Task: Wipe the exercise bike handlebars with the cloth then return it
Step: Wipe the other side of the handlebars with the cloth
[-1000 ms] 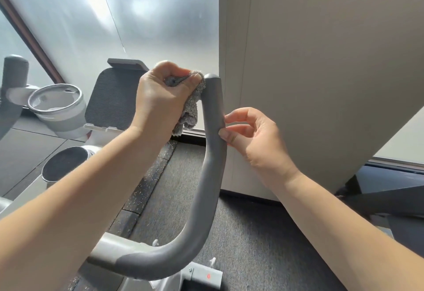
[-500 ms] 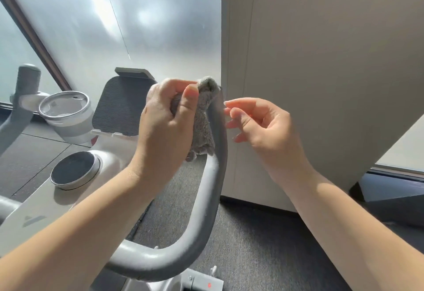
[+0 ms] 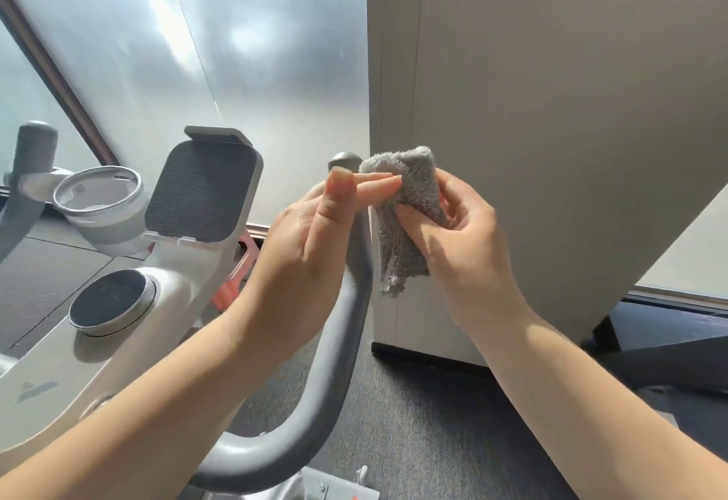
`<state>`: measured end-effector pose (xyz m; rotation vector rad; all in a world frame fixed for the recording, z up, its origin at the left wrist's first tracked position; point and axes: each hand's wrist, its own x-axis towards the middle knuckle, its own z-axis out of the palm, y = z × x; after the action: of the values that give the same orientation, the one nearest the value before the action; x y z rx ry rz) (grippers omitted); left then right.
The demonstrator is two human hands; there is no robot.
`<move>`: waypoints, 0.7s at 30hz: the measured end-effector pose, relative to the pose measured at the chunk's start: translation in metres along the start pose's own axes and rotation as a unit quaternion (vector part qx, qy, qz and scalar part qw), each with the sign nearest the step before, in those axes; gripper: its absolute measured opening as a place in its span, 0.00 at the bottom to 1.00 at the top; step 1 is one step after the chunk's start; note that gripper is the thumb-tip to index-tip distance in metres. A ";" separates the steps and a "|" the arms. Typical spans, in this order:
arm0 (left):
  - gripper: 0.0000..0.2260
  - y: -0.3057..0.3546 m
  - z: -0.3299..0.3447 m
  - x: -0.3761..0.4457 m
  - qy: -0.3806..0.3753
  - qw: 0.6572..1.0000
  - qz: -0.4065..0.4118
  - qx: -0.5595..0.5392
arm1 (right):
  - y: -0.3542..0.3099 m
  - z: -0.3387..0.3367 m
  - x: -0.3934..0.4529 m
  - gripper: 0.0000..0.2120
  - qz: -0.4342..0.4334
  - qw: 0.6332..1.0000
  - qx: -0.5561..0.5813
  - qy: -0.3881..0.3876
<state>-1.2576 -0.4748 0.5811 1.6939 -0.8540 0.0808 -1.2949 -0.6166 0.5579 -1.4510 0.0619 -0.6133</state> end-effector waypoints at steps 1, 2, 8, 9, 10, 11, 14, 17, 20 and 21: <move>0.24 0.001 -0.003 0.001 0.027 0.999 0.006 0.016 | 0.003 -0.003 0.003 0.16 0.005 1.000 0.007 0.024; 0.19 0.001 -0.007 0.002 0.060 0.997 0.011 0.043 | 0.006 -0.007 0.008 0.16 0.004 0.998 0.011 0.055; 0.14 -0.020 -0.018 0.006 0.088 0.961 0.010 0.263 | 0.025 -0.018 0.042 0.15 -0.005 0.993 -0.084 0.079; 0.16 -0.022 -0.017 0.004 0.076 0.954 0.008 0.288 | 0.028 -0.013 0.047 0.15 -0.001 0.995 -0.087 0.040; 0.18 -0.024 -0.017 0.002 0.065 0.950 0.009 0.307 | 0.029 -0.006 0.050 0.15 0.000 0.997 -0.080 0.001; 0.20 -0.026 -0.017 0.000 0.056 0.945 0.010 0.323 | 0.031 0.000 0.051 0.15 0.002 0.997 -0.071 -0.035; 0.26 -0.026 -0.016 -0.004 0.038 0.935 0.013 0.353 | 0.033 0.010 0.050 0.13 0.003 0.993 -0.053 -0.103; 0.28 -0.026 -0.014 -0.005 0.035 0.928 0.008 0.370 | 0.039 0.005 0.045 0.05 -0.020 0.994 -0.003 -0.111; 0.28 -0.026 -0.012 -0.004 0.042 0.926 0.008 0.374 | 0.053 -0.003 0.033 0.10 -0.021 0.990 0.055 -0.128; 0.28 -0.026 -0.011 -0.004 0.045 0.925 0.009 0.378 | 0.057 -0.004 0.028 0.10 -0.010 0.988 0.074 -0.134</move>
<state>-1.2416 -0.4616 0.5612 2.3752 -0.8184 0.5561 -1.2528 -0.6324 0.5134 -1.3787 -0.2057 -0.4264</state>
